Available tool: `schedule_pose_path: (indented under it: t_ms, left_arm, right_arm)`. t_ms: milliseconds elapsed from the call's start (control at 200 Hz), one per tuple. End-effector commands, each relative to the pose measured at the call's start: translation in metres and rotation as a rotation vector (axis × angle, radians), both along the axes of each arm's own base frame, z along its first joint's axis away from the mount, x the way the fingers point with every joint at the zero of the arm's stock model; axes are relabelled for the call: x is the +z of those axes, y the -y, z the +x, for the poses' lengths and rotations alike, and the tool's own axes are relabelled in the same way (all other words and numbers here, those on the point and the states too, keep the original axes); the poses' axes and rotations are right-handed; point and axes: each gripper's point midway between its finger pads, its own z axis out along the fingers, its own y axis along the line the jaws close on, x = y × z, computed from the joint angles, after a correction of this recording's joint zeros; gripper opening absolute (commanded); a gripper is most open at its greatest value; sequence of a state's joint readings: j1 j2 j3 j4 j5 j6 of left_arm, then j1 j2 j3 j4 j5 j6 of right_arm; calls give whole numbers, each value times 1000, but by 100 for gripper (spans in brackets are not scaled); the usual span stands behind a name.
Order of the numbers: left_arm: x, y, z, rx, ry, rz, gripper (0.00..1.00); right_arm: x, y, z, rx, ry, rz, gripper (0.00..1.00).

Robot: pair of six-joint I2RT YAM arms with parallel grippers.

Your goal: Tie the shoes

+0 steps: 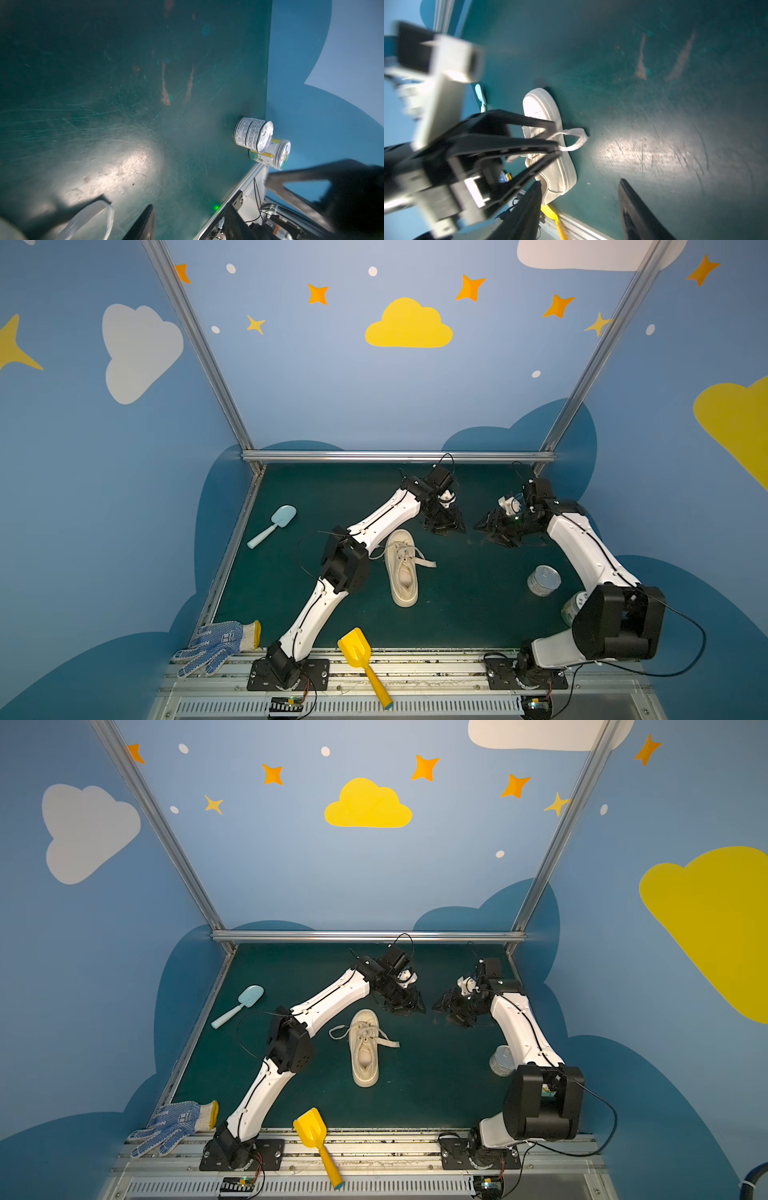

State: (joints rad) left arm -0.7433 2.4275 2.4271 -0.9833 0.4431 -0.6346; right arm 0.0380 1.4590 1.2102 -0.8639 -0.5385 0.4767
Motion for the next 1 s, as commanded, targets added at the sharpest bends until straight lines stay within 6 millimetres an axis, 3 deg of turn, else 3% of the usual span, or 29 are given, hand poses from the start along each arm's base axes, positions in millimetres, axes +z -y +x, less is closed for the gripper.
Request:
schedule_pose_path:
  t_ms: [0,160,275,370,681,811,991]
  left_arm:
    - [45,-25,2,-5,118,20,57]
    - [68,-56,8,31,152,25,58]
    - [68,-91,12,58,160,70,59]
    - [68,-119,10,91,161,74,59]
    - [34,-197,-20,200,79,79,59]
    - [21,-214,-34,235,43,71,59]
    - [6,-221,-51,241,7,80,59]
  right_arm:
    - [11,-7,-17,-49,-38,50,60]
    - [-1,-31,-52,-132,-187,191,61]
    - [-18,-59,-73,-227,-257,320,63]
    - [-32,-78,-78,-308,-262,422,63]
    - [-49,-120,-68,-320,-313,470,63]
    - [-59,-137,-61,-316,-348,490,59]
    - [-73,-157,-52,-293,-397,481,52]
